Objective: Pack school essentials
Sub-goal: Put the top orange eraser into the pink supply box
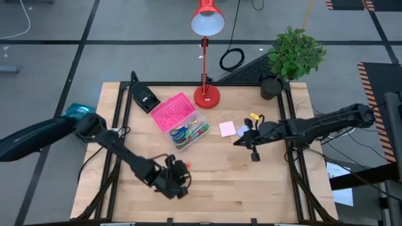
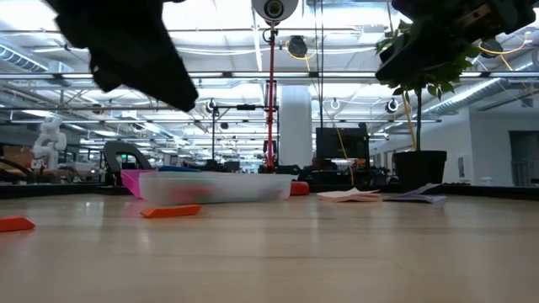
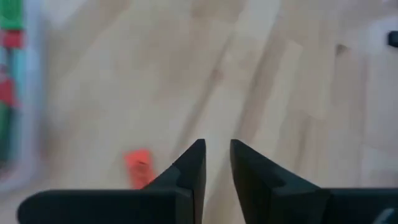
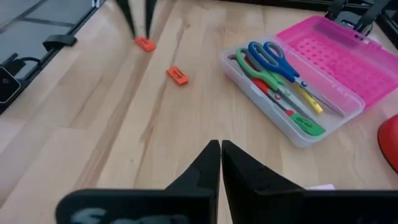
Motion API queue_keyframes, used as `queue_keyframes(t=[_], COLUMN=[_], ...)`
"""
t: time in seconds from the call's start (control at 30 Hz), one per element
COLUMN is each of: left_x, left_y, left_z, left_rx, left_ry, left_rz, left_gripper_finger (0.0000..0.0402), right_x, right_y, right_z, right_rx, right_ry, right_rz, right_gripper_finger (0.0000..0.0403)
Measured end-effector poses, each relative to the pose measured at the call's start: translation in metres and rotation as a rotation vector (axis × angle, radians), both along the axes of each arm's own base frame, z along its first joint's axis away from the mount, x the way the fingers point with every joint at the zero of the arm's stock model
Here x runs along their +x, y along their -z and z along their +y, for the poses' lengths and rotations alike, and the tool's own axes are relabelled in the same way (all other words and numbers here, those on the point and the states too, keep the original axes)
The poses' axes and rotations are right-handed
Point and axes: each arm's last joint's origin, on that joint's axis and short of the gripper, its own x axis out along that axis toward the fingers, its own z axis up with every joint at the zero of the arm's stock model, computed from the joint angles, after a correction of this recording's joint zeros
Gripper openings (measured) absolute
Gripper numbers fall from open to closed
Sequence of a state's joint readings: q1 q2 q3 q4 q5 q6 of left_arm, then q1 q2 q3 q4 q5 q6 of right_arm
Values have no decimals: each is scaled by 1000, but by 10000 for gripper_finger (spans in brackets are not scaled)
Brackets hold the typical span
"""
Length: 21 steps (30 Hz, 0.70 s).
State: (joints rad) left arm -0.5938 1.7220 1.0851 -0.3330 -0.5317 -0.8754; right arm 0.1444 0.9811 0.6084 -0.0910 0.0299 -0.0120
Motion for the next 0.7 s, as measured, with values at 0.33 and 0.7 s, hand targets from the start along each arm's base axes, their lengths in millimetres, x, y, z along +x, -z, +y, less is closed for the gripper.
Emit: queue_keyframes(t=[0.33,0.7], left_x=[-3,-4], left_y=[46,66], left_z=[-11,-2], left_rx=[41,118], left_ry=[-104,-192], left_rz=[108,168], left_gripper_finger=[226,251], right_x=[-5,-5], right_y=[3,4], right_z=[-1,-1], right_rx=[-21,-29], right_ry=[-12,-17], right_rz=[-1,3], right_gripper_finger=[8,8])
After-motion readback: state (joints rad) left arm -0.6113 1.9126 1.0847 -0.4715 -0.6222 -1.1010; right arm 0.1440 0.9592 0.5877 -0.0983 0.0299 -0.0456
